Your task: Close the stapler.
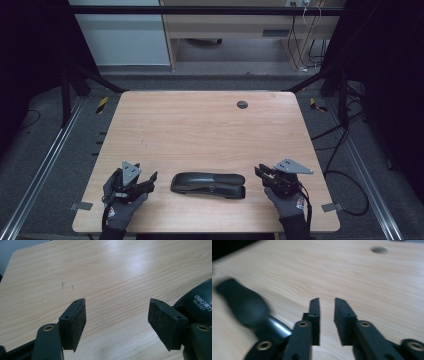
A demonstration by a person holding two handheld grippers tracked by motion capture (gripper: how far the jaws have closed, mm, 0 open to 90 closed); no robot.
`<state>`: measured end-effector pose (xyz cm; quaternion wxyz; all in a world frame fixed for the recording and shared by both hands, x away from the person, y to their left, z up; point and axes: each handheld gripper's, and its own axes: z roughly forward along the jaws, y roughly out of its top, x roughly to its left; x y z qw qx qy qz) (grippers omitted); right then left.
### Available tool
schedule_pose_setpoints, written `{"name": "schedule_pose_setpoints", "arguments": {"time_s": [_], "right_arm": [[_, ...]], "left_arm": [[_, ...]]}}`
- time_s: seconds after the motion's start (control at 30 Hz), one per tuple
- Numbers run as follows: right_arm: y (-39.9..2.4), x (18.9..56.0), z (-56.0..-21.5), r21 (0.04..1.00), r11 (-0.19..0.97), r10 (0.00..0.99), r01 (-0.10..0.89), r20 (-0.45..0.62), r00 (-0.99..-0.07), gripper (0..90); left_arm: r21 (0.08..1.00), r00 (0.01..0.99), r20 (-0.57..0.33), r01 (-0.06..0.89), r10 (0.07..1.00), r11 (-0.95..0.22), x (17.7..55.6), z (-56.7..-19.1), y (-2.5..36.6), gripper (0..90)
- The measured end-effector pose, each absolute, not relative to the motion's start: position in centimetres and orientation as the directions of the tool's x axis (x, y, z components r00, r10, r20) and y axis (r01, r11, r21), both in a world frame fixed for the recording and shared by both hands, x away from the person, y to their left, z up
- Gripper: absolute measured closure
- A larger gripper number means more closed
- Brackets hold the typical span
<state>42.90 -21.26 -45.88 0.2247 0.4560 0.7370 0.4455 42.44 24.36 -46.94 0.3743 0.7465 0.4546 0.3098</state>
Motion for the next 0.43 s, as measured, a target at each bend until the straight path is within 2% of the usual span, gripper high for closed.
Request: {"name": "schedule_pose_setpoints", "arguments": {"time_s": [0.1,0.27,0.43], "right_arm": [[-22.6,43.4,-47.1,0.84,0.191,0.905,0.509,0.05,-0.423,57.0],[-24.3,44.3,-49.1,0.795,0.237,0.932,0.559,-0.024,-0.361,45.9],[-25.8,44.7,-50.0,0.752,0.254,0.945,0.608,-0.06,-0.321,41.2]], "left_arm": [[0.832,0.387,0.118,0.464,0.914,-0.304,42.6,-47.3,24.7,30.4],[0.804,0.385,0.116,0.505,0.916,-0.314,43.2,-48.2,25.2,29.9],[0.787,0.37,0.114,0.533,0.922,-0.311,43.7,-48.8,25.9,30.0]]}}
